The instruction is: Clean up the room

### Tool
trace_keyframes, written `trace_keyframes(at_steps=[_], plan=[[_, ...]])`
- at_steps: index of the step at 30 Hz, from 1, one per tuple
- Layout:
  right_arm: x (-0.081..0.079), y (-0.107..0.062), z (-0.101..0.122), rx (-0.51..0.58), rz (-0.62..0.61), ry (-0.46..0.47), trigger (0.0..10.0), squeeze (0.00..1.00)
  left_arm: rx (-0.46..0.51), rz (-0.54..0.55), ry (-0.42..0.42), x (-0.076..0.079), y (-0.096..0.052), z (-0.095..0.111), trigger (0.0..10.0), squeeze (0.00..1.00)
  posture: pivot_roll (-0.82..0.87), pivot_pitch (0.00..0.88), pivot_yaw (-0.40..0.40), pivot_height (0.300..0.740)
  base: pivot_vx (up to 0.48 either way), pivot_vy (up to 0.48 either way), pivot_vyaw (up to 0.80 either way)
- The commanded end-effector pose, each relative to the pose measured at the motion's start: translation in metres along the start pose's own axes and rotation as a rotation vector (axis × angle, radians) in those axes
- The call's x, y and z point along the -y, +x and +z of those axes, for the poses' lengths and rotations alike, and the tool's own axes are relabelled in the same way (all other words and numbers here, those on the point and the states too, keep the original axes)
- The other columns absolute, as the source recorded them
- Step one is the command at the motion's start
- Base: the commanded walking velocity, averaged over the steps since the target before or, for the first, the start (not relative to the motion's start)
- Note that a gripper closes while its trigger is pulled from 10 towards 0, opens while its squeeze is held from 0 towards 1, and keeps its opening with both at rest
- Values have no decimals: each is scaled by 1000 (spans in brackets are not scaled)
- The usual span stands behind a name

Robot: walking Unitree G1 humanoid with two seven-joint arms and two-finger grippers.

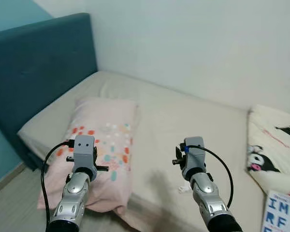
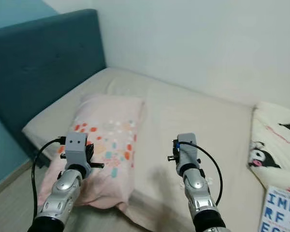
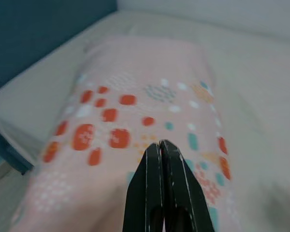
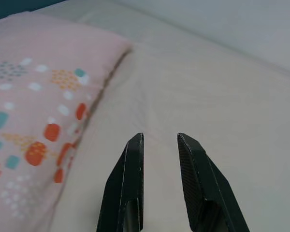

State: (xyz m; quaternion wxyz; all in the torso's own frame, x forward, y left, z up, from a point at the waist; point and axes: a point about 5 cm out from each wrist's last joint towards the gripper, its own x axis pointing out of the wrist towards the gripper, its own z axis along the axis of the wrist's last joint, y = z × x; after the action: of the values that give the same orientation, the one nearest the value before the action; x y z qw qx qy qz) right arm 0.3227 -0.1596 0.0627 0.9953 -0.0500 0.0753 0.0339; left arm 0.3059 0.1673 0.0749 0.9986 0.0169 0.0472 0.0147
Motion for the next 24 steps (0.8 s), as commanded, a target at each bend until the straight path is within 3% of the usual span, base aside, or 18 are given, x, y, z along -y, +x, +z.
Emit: trace_keyframes(at_steps=[1, 24], plan=[[6, -1, -6, -41, -23, -4, 10000, 0, 1, -18, 12, 3, -3, -2, 10000, 0, 5, 0, -68, 740, 0, 0, 0], [13, 13, 2, -96, -19, -23, 10000, 0, 0, 18, 38, -4, -11, -9, 10000, 0, 11, 0, -93, 655, 0, 0, 0]])
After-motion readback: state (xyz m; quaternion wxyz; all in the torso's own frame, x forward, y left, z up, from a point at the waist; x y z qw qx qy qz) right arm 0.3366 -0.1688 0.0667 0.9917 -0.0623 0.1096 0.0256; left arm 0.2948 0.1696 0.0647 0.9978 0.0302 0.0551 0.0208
